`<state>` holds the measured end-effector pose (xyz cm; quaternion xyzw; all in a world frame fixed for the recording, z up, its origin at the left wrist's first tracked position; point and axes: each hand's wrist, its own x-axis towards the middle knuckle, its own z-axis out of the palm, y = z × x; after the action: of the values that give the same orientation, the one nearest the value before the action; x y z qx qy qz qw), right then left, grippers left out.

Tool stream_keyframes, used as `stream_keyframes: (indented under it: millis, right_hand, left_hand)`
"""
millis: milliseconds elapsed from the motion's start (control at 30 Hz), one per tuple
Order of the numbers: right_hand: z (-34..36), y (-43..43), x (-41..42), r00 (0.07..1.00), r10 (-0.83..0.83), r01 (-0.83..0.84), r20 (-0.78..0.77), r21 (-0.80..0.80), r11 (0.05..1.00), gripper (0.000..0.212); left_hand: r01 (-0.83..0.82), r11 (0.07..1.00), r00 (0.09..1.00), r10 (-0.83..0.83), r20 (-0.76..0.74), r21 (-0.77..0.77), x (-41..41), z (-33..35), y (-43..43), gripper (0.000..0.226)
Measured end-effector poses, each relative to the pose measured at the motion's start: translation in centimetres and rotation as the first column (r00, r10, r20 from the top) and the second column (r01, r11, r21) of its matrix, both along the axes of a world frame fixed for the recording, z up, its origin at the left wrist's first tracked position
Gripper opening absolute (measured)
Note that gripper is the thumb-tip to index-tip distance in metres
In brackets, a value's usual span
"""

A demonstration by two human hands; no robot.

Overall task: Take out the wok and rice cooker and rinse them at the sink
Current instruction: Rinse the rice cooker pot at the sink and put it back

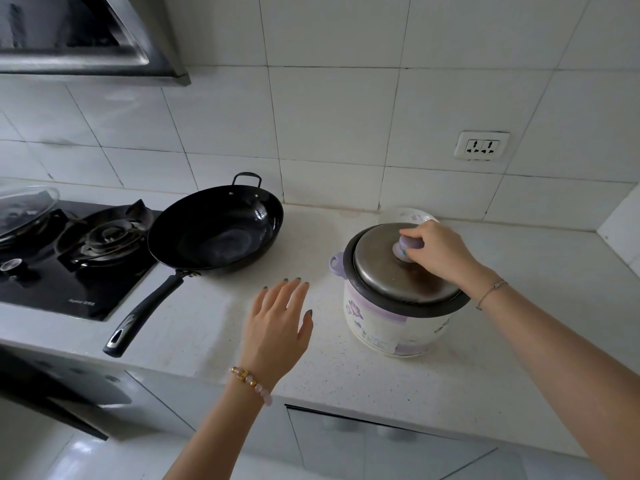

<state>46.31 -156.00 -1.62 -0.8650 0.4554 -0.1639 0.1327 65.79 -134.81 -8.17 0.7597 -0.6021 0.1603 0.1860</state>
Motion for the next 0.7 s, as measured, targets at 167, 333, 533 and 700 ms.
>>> stream_keyframes:
  millis: [167, 333, 533, 700]
  right_hand:
    - [-0.4, 0.1, -0.4, 1.0, -0.013, 0.013, 0.011, -0.014, 1.0, 0.04]
    - [-0.9, 0.3, -0.6, 0.998, -0.023, 0.024, 0.05, -0.017, 1.0, 0.041]
    - [-1.4, 0.6, -0.8, 0.997, -0.015, 0.02, 0.081, -0.056, 0.998, 0.041]
    - [-2.0, 0.9, -1.0, 0.989, -0.005, 0.018, 0.148, -0.086, 0.996, 0.041]
  left_hand:
    - [0.0, 1.0, 1.0, 0.0, 0.005, 0.002, -0.4, 0.1, -0.5, 0.044]
    - [0.002, 1.0, 0.999, -0.002, 0.034, -0.018, -0.8, 0.0, -0.9, 0.042]
    - [0.012, 1.0, 0.999, -0.011, 0.037, -0.015, -1.5, 0.1, -1.2, 0.043]
    - [0.026, 0.999, 0.997, -0.023, 0.075, -0.046, -1.8, 0.6, -1.2, 0.043]
